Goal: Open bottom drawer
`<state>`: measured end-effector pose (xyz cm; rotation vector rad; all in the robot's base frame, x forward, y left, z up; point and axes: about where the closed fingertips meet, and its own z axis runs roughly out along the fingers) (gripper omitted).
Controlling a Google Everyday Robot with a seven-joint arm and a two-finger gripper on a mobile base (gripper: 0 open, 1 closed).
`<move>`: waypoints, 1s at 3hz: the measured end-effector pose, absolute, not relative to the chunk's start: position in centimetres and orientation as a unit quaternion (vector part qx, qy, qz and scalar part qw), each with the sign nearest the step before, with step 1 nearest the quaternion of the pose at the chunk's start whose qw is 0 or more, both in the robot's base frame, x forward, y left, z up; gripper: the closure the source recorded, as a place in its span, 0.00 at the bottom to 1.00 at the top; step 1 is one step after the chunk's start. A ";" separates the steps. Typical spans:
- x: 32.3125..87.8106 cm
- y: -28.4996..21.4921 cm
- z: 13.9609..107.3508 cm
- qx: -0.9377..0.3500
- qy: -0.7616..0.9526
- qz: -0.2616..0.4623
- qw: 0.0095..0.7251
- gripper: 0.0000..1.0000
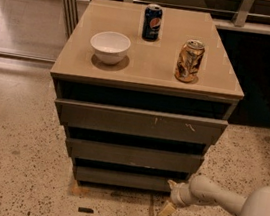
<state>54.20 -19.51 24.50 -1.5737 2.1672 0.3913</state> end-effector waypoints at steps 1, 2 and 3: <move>55.2 -19.5 23.5 -0.562 0.778 0.147 0.239 0.00; 56.6 -18.9 22.0 -0.558 0.770 0.168 0.259 0.00; 58.3 -18.1 20.3 -0.559 0.760 0.190 0.272 0.00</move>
Offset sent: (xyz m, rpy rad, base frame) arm 0.0502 0.0032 -0.0394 0.1661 -0.0612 -0.0039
